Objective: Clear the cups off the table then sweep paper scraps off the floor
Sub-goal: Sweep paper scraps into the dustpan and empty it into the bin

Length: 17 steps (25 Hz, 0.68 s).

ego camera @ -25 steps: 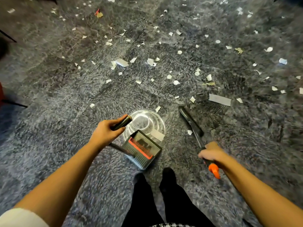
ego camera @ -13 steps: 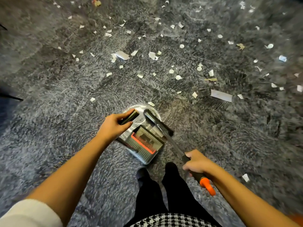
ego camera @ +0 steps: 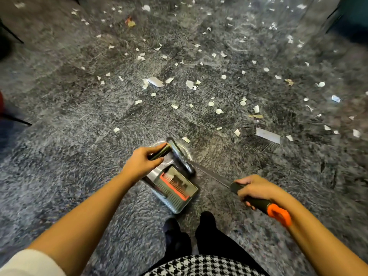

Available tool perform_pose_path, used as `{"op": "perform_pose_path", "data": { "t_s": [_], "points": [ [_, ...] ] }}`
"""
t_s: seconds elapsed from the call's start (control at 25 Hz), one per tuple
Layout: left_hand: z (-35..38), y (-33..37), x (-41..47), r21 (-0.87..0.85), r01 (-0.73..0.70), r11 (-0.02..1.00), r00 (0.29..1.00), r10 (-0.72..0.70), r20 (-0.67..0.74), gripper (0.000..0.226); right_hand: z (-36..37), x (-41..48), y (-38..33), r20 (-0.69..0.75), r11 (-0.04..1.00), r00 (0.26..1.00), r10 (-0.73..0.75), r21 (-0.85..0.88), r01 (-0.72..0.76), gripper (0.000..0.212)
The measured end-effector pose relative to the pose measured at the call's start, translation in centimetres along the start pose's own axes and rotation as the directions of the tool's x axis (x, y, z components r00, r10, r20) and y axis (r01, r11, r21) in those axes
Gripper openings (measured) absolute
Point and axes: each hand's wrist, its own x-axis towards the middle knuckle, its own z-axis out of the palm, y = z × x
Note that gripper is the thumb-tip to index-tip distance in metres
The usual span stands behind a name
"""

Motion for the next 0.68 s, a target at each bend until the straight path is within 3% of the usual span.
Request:
{"op": "perform_pose_path", "data": {
  "t_s": [0.2,0.36,0.6,0.68],
  "points": [
    [-3.1,-2.5,-2.1,-0.156,0.074,0.985,0.977,-0.103,-0.187,0.048,-1.5,3.6,-4.4,-0.075,0.984,0.993,-0.093,-0.16,0.08,0.041],
    [-4.2,-4.0,-3.2,-0.201,0.13,0.971,0.935,-0.188,-0.3,0.047,-2.9,7.6,-8.8,-0.112,0.946,0.982,-0.151,-0.306,0.111,0.008],
    [-5.4,-5.1,-3.0,-0.198,0.226,0.954,0.854,-0.292,-0.431,0.047,-1.4,13.7,-13.4,-0.079,0.905,0.985,-0.153,-0.412,0.108,0.017],
    [-5.8,-5.4,-2.6,-0.221,0.248,0.943,0.824,-0.326,-0.463,0.046,0.5,14.5,-14.0,-0.044,0.886,0.988,-0.151,-0.449,0.115,0.009]
  ]
}}
